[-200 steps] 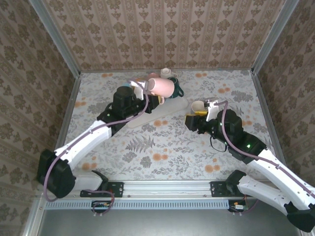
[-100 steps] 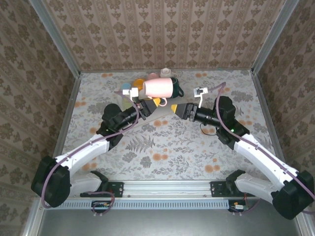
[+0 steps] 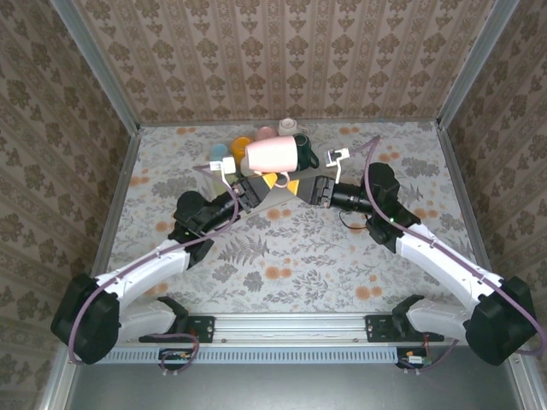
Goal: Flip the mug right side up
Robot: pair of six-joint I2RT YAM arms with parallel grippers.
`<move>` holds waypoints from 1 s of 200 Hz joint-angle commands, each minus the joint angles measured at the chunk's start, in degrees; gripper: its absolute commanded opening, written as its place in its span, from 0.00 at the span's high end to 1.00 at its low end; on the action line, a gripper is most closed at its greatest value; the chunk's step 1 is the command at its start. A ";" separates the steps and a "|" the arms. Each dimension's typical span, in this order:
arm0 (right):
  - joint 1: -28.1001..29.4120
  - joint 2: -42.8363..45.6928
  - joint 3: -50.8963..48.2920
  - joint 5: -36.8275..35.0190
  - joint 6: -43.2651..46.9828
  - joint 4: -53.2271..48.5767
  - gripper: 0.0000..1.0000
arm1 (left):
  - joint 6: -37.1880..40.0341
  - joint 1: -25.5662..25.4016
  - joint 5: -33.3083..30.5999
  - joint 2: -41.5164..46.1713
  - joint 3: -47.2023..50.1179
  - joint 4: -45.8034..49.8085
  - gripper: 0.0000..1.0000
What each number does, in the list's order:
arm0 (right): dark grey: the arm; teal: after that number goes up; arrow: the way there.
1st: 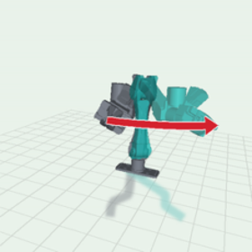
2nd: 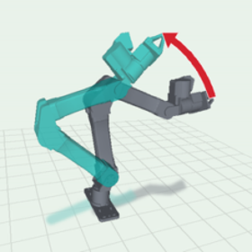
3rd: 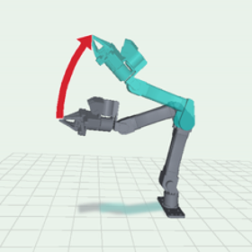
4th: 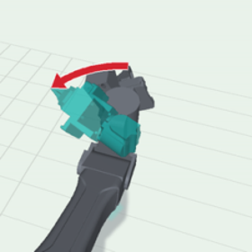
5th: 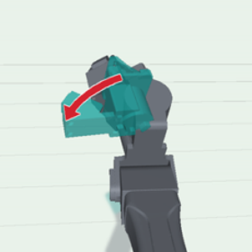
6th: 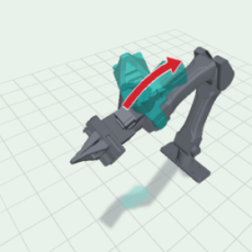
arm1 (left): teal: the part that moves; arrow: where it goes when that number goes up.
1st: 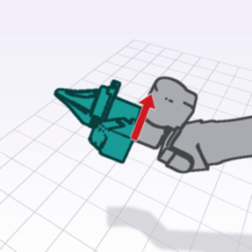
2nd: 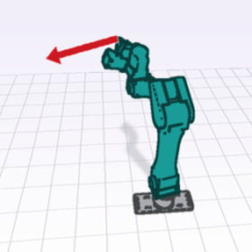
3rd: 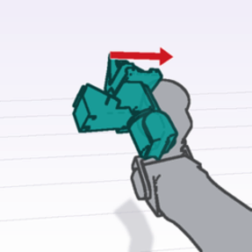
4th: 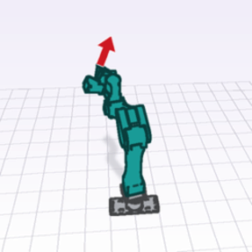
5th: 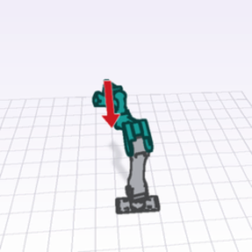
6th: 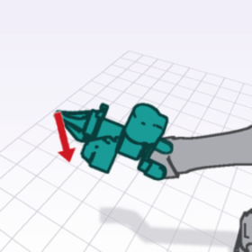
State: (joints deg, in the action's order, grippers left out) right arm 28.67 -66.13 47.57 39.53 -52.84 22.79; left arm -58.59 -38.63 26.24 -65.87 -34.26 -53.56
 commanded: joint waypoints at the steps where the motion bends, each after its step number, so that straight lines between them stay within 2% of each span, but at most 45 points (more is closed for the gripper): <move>1: 0.25 -0.79 2.52 2.19 -1.26 4.24 0.34 | -1.54 -1.21 -0.99 1.73 -2.21 -6.52 1.00; 72: 1.10 -2.50 0.67 6.36 -7.66 18.72 0.54 | -8.60 -2.83 -1.48 -1.57 -1.42 -14.97 1.00; 86: 1.13 -2.51 0.38 6.01 -7.90 18.62 0.65 | -9.24 -3.05 -1.11 -2.22 -1.42 -16.42 1.00; 104: 1.22 -2.51 0.23 5.91 -8.35 18.69 0.71 | -9.55 -3.43 -0.75 -2.75 -1.42 -17.05 1.00; 154: 1.74 -2.10 0.46 5.69 -8.17 17.55 0.75 | -8.46 -4.58 0.26 -2.96 -1.51 -16.44 1.00; 200: 1.83 -0.05 0.51 3.17 -5.52 12.92 0.92 | -4.10 -4.70 1.82 -0.82 -1.16 -10.97 0.88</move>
State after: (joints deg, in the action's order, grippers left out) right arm 29.67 -68.75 48.03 42.87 -59.99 36.32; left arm -67.11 -42.68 25.74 -68.73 -34.26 -65.32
